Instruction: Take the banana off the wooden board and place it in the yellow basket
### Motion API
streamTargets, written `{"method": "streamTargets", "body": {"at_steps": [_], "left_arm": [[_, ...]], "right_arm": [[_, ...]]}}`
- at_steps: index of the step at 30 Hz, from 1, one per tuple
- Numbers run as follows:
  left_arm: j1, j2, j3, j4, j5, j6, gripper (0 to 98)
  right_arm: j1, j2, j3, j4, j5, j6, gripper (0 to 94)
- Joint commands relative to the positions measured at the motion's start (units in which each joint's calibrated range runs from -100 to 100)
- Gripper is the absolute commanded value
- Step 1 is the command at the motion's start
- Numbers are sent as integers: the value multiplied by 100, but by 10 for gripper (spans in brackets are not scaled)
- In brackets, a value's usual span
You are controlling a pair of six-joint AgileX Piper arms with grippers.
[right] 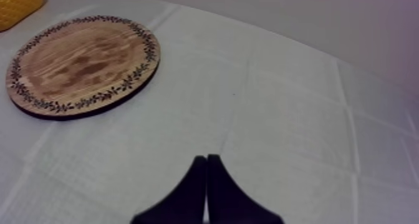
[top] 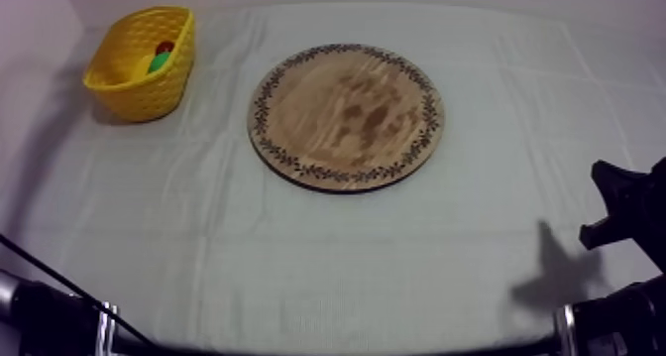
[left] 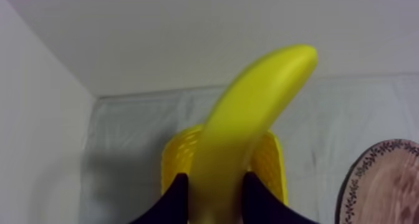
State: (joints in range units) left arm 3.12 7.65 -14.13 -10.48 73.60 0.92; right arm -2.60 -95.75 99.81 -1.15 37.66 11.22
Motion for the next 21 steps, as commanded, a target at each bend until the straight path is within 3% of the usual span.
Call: {"method": "streamTargets", "body": {"at_steps": [1,21], "left_arm": [[-36,199,22,2,-102,3,124],[-385,1601,461,25,-870,-62,173]], "right_arm": [[0,0,-3,0,1,-1,3],[0,0,-3,0,1,-1,3]]}}
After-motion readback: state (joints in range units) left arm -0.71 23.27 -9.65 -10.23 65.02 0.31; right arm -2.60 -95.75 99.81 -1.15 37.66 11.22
